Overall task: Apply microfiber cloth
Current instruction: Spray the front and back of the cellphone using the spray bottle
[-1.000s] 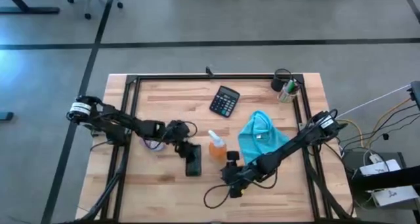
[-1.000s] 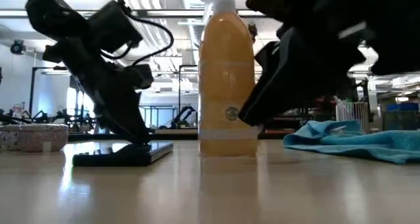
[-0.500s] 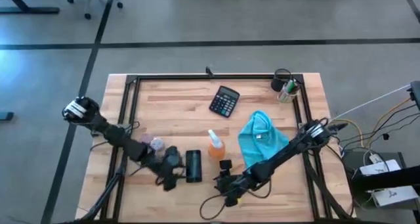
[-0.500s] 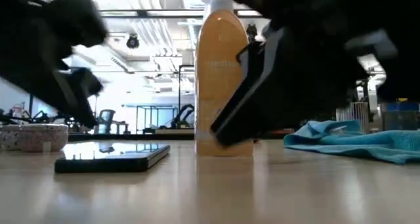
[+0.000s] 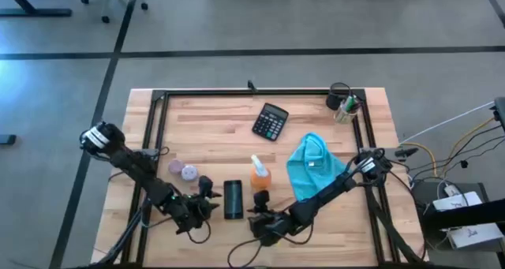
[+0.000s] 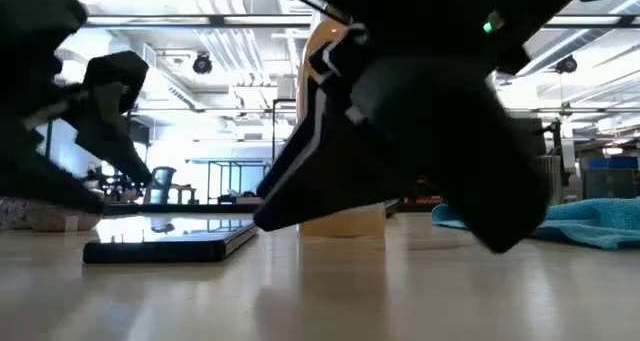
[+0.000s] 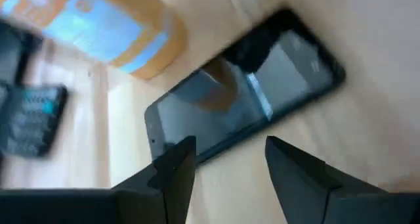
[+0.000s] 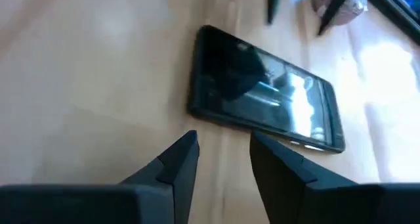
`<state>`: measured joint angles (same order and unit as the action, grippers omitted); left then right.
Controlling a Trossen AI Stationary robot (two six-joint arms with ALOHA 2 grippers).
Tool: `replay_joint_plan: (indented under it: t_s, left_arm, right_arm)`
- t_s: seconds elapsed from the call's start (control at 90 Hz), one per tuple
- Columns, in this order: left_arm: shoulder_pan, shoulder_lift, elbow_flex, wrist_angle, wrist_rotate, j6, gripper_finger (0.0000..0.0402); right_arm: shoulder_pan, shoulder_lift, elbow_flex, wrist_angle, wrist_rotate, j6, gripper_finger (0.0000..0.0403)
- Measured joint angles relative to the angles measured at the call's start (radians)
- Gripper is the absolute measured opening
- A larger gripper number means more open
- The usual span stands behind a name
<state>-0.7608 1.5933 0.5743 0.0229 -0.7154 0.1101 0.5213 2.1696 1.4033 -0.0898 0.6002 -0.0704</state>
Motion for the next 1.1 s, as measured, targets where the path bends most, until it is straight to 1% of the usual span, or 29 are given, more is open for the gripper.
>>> replay_joint_plan:
  t_s: [0.033,0.122,0.322,0.389,0.511,0.589,0.656,0.711,0.789,0.833,0.889,0.967,1.067,1.1]
  left_arm:
    - [0.001,0.017,0.0,0.005,0.002,0.032,0.0171]
    - [-0.002,0.068,0.006,0.041,-0.002,0.175,0.0175]
    - [0.0,0.131,0.009,0.117,-0.001,0.344,0.018]
    - [0.0,0.134,0.009,0.13,0.002,0.384,0.0178]
    - [0.007,0.121,0.008,0.125,-0.014,0.386,0.0168]
    - [0.012,0.093,0.016,0.073,-0.051,0.416,0.016]
    - [0.019,0.066,0.037,0.021,-0.05,0.424,0.0153]
    - [0.034,0.05,0.066,-0.069,-0.021,0.437,0.0146]
    - [0.073,0.041,0.123,-0.266,0.035,0.414,0.0136]
    - [0.091,0.038,0.16,-0.33,0.063,0.404,0.0131]
    - [0.117,0.032,0.177,-0.401,0.085,0.403,0.0126]
    - [0.141,0.046,0.178,-0.393,0.13,0.441,0.0123]
    - [0.147,0.045,0.169,-0.337,0.178,0.584,0.0126]
    - [0.146,0.048,0.16,-0.311,0.179,0.626,0.0129]
  right_arm:
    - [-0.005,0.0,0.0,-0.016,0.012,-0.011,0.0128]
    - [-0.017,0.0,0.0,-0.04,0.034,-0.057,0.0132]
    - [-0.056,0.017,0.0,-0.029,0.021,-0.154,0.0138]
    - [-0.059,0.022,0.001,-0.021,0.023,-0.189,0.0137]
    - [-0.06,0.032,0.004,-0.011,0.018,-0.241,0.0131]
    - [-0.061,0.031,0.003,-0.015,0.009,-0.235,0.0128]
    - [-0.061,0.025,0.003,-0.019,0.004,-0.231,0.0126]
    - [-0.062,0.025,0.009,-0.025,0.001,-0.233,0.0126]
    - [-0.062,0.026,0.021,-0.033,0.0,-0.253,0.0131]
    - [-0.065,0.028,0.025,-0.036,-0.008,-0.272,0.0135]
    - [-0.072,0.032,0.029,-0.036,-0.016,-0.284,0.014]
    - [-0.081,0.032,0.029,-0.035,-0.029,-0.296,0.0149]
    - [-0.097,0.034,0.029,-0.032,-0.062,-0.304,0.016]
    - [-0.099,0.034,0.029,-0.032,-0.066,-0.311,0.0163]
